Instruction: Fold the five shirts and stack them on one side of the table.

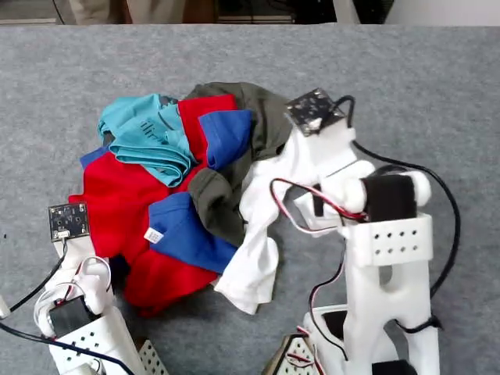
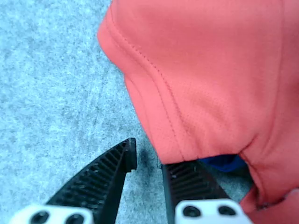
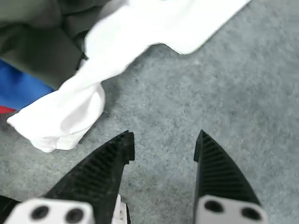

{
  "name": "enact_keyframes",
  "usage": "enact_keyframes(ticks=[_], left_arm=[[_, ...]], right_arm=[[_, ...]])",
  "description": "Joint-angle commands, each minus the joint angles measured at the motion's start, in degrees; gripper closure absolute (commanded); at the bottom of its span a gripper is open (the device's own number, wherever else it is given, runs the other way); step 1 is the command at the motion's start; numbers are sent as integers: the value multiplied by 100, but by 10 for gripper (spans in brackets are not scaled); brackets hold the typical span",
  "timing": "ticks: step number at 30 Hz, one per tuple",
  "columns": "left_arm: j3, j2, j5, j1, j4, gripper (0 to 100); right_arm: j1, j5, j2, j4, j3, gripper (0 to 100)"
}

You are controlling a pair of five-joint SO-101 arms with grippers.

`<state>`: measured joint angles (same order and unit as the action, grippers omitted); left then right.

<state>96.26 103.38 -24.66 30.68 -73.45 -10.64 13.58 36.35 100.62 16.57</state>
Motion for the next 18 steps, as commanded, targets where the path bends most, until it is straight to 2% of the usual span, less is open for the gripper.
enact_keyframes(ticks=[1, 12, 18], left_arm=[[62, 40, -18, 18, -35, 911], [62, 40, -18, 18, -35, 911], [62, 40, -18, 18, -35, 911]], right_arm=[[-224, -9, -22, -18, -268, 775], [-259, -44, -127, -105, -277, 775], [-558, -53, -936, -88, -453, 774]])
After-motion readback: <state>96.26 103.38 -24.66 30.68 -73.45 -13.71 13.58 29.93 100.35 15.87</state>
